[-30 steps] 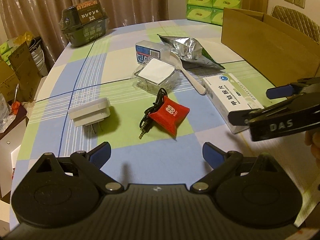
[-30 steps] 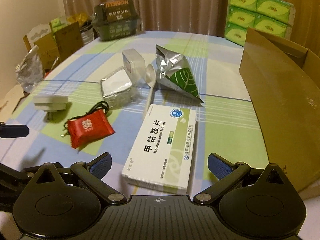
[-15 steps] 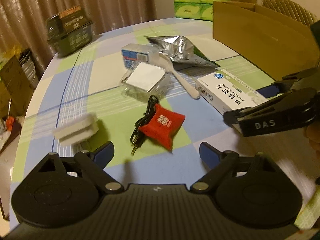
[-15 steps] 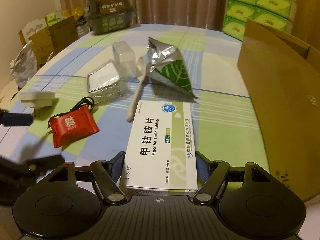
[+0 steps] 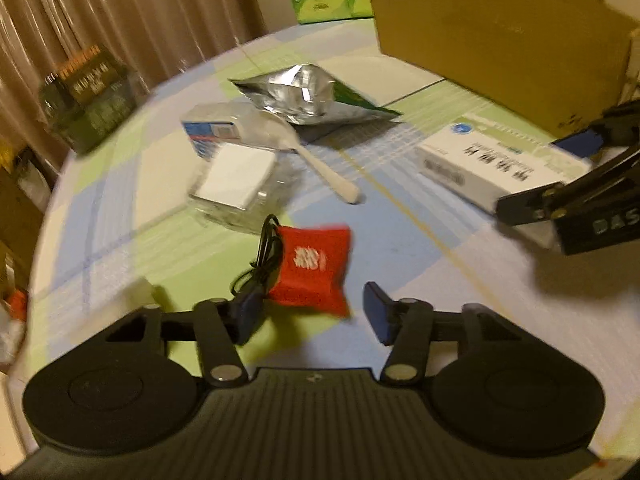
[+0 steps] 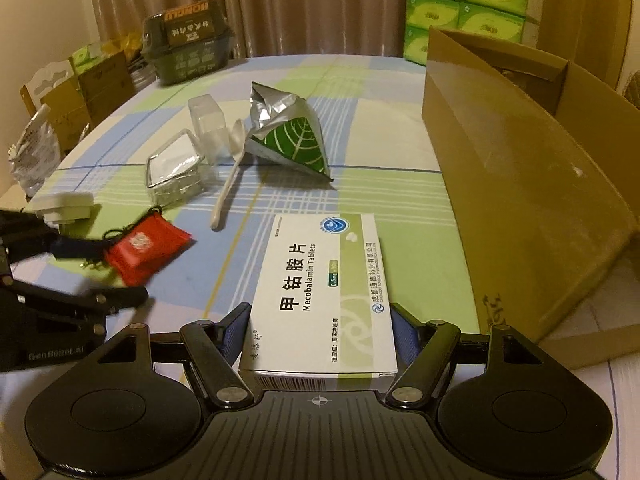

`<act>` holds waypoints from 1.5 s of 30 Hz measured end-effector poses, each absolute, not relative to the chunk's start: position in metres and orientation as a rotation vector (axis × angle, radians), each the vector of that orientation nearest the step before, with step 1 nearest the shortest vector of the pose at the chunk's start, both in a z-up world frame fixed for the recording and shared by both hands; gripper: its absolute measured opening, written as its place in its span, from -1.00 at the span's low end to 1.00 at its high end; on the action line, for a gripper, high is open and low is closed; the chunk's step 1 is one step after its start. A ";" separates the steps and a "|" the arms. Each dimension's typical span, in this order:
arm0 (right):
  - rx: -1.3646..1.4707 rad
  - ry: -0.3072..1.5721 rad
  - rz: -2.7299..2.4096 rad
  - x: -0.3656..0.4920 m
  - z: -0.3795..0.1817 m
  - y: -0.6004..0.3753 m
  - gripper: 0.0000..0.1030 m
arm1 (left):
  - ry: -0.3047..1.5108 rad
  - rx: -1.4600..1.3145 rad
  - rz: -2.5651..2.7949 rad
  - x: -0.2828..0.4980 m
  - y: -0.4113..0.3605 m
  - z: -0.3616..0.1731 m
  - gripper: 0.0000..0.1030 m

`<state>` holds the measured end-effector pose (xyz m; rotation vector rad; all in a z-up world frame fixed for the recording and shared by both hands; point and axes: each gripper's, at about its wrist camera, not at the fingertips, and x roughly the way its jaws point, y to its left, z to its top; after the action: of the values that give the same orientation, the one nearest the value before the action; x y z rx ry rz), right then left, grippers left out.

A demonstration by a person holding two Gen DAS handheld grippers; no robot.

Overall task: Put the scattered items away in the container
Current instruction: 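Grasp the red pouch with the left gripper, then carry the red pouch and white box over the cardboard box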

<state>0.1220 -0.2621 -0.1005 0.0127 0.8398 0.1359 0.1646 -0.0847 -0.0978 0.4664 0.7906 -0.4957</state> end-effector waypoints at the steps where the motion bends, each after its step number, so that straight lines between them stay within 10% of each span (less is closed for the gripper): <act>1: 0.013 0.837 0.135 0.120 -0.099 -0.263 0.33 | 0.801 0.448 -0.507 0.162 -0.085 -0.098 -0.06; 22: 0.048 0.825 0.125 0.115 -0.101 -0.279 0.33 | 0.722 0.612 -0.507 0.177 -0.127 -0.102 -0.02; 34: 0.068 0.820 0.125 0.113 -0.097 -0.284 0.33 | 0.800 0.523 -0.557 0.185 -0.133 -0.101 -0.47; 45: 0.089 0.821 0.130 0.101 -0.095 -0.290 0.33 | 0.784 0.502 -0.556 0.133 -0.116 -0.099 -0.40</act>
<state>0.1007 -0.2897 -0.0948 0.0888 0.8213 0.1302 0.1331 -0.1165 -0.0992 0.5017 0.7841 -0.5560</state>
